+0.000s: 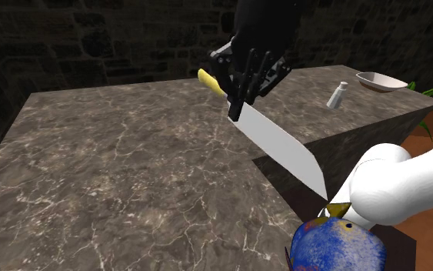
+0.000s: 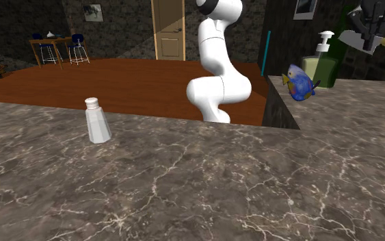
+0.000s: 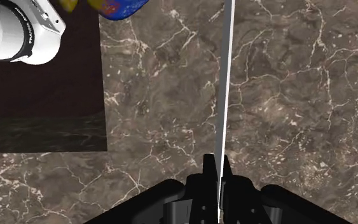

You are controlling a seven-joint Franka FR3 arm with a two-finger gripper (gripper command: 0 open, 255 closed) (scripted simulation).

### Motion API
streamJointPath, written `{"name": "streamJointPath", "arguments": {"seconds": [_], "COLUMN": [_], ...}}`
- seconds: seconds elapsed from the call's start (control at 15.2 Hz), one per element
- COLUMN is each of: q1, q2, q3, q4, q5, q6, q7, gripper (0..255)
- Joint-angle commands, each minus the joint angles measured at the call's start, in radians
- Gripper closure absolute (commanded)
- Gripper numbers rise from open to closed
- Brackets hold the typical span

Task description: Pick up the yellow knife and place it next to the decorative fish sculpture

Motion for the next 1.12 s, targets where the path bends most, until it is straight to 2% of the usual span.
{"name": "streamJointPath", "arguments": {"seconds": [0.0,0.26,0.53,0.79,0.99,1.06], "q1": [-0.006,-0.027,-0.067,-0.140,-0.232,-0.225], "q2": [0.035,0.111,0.208,0.341,0.472,0.461], "q3": [0.060,0.177,0.319,0.514,0.722,0.710], "q4": [0.032,0.120,0.226,0.355,0.453,0.434], "q5": [0.013,0.020,-0.001,-0.072,-0.181,-0.170], "q6": [0.024,0.052,0.082,0.111,0.130,0.143], "q7": [0.053,0.157,0.271,0.408,0.529,0.520], "gripper": [255,255,255,255,255,255]}}
